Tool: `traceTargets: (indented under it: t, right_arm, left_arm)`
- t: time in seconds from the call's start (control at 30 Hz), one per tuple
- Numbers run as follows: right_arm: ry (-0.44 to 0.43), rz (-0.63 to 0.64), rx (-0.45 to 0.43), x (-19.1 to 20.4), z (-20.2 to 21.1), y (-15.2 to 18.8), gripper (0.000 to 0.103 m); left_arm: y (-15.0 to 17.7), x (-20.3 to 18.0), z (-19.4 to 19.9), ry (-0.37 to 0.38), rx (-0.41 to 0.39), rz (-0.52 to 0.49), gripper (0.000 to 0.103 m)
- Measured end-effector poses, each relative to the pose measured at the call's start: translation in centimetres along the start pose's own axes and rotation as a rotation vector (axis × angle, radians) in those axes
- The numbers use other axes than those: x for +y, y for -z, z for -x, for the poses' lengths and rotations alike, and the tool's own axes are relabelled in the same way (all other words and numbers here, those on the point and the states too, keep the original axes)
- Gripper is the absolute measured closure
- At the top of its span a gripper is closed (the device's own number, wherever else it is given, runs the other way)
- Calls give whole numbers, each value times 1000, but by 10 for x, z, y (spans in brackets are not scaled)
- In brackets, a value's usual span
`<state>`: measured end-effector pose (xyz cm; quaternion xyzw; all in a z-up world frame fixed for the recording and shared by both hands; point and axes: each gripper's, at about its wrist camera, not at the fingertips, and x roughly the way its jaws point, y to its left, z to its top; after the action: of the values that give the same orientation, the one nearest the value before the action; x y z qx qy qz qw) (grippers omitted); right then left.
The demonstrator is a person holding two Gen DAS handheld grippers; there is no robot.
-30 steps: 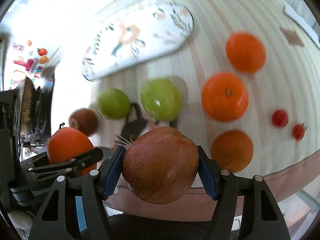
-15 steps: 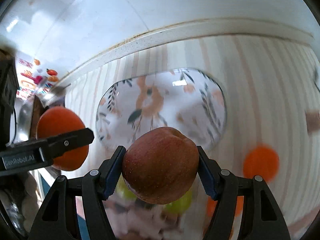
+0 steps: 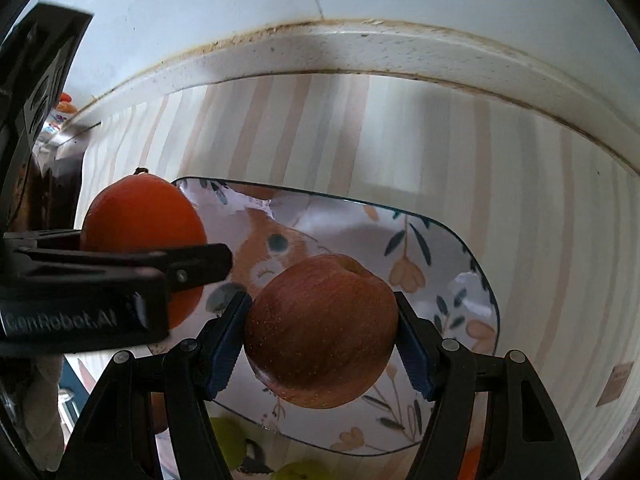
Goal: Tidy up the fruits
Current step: 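Carry the orange and red apple onto the floral plate and release both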
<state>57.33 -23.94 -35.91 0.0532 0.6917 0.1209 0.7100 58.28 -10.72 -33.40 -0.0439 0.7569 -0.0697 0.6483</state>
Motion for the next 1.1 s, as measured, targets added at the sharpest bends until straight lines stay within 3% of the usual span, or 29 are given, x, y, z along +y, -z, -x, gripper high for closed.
traceTargets:
  t: [0.27, 0.4, 0.5, 0.8, 0.9, 0.97, 1.1]
  right_arm:
    - [-17, -35, 38, -10, -4, -4, 30]
    - [-1, -59, 32, -14, 4, -8, 15]
    - [6, -73, 12, -19, 16, -5, 9]
    - [49, -134, -17, -22, 54, 23, 9]
    - [45, -155, -43, -21, 67, 42, 9]
    - [46, -165, -57, -20, 75, 56, 9]
    - [81, -163, -107, -10, 91, 82, 9]
  left_arm:
    - [3, 8, -16, -27, 43, 38, 27]
    - [-5, 9, -23, -2, 35, 56, 24]
    - [-1, 13, -10, -15, -4, 45, 14]
    - [46, 22, 36, -98, -135, -6, 13]
    - [71, 26, 49, -116, -171, -17, 13]
    - [66, 11, 58, -125, -178, -17, 13]
    - [91, 13, 70, -129, -217, -25, 13]
